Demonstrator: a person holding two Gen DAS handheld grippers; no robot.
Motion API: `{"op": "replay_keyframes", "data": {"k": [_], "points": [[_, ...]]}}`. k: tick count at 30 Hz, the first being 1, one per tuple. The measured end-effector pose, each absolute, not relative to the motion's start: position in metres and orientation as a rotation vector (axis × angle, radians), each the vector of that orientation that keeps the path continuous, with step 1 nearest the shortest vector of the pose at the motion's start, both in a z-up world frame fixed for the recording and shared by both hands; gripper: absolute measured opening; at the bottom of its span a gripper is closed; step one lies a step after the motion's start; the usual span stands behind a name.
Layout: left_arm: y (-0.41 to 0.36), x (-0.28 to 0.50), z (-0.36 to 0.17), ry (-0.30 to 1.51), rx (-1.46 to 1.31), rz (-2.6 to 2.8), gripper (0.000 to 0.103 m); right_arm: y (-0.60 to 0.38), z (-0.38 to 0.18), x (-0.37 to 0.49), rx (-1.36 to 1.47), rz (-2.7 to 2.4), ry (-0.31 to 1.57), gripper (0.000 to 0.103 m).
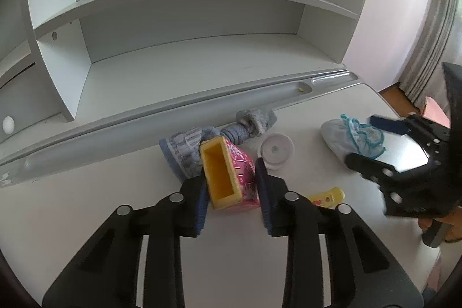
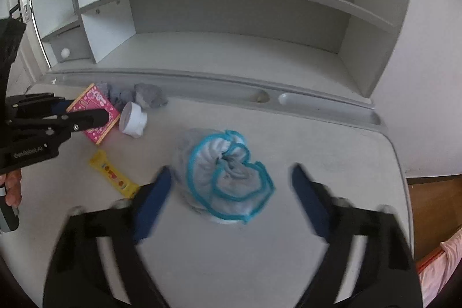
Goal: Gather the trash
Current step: 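Grasp the pink box with the left tool while the right grasps the blue-trimmed bag, then carry the box and bag to the bin and open both tools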
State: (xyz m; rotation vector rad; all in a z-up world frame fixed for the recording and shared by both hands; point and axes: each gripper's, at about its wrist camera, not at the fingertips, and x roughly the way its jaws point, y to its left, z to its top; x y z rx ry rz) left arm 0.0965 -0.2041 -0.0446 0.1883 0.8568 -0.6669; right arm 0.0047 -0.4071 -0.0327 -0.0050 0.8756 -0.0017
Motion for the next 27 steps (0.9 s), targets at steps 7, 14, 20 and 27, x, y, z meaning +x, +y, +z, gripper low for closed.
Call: {"op": "replay_keyframes", "data": {"k": [7, 14, 20, 27], "points": [[-0.196, 0.086, -0.034, 0.841, 0.172, -0.686, 0.017, -0.411, -0.023, -0.009, 0.074, 0.026, 0.841, 0.026], [-0.180, 0.067, -0.020, 0.815, 0.168, -0.680, 0.017, -0.414, -0.008, -0.037, 0.089, 0.005, 0.810, 0.026], [-0.164, 0.049, -0.011, 0.794, 0.157, -0.659, 0.016, -0.412, -0.010, -0.060, 0.127, 0.006, 0.824, 0.026], [-0.157, 0.030, -0.006, 0.781, 0.148, -0.671, 0.016, -0.413, -0.017, -0.087, 0.166, -0.003, 0.831, 0.026]]}}
